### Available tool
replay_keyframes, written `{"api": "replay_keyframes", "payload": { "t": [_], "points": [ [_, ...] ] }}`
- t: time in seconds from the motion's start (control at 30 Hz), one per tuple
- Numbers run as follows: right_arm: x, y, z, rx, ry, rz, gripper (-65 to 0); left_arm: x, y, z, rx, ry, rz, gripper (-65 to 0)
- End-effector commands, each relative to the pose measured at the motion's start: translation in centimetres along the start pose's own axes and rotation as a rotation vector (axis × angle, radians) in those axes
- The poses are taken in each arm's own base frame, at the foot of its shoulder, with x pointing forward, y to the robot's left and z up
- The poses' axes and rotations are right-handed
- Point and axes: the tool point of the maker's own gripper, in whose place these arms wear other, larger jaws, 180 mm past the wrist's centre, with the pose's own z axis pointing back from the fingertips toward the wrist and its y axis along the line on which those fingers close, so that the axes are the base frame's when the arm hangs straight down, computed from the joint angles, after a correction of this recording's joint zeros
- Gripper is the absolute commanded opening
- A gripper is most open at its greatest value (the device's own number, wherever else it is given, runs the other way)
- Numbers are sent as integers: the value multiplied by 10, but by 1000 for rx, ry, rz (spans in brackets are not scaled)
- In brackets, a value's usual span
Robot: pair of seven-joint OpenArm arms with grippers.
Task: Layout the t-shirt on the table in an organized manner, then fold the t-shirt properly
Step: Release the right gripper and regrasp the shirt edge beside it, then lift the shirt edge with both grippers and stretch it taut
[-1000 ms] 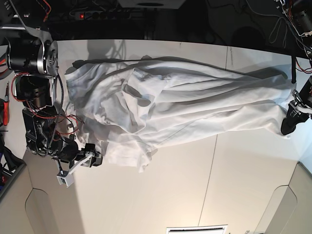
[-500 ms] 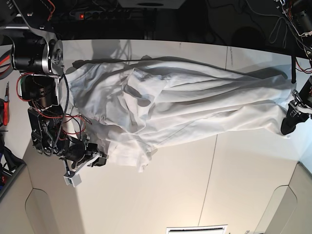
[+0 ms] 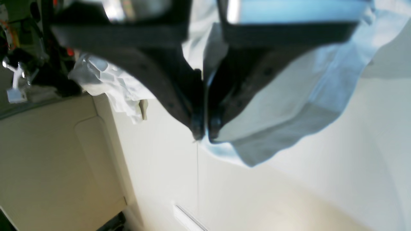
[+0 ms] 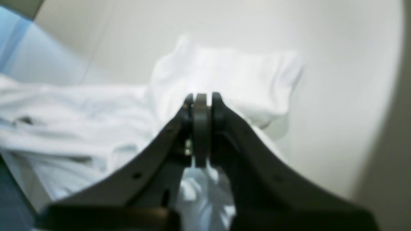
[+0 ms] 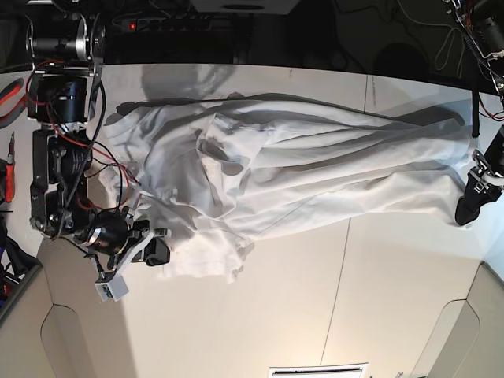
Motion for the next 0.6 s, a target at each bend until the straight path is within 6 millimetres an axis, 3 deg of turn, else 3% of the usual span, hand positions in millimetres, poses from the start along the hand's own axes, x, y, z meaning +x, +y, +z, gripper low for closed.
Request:
{"api": "replay_keyframes", "payload": {
  "t": [0.0, 0.13, 0.37, 0.57],
  "points": [
    [19, 4, 9, 8, -67, 29, -650, 28, -12, 2, -40, -58, -53, -650],
    [-3, -1, 31, -31, -51, 77, -650, 39, -19, 6, -43, -41, -117, -650],
    [-47, -39, 62, -124, 46, 83, -650, 42, -15, 10, -23, -8, -155, -650],
    [-69, -64, 87, -179, 41, -22, -650, 41, -13, 10, -9, 4, -167, -650]
  ]
}}
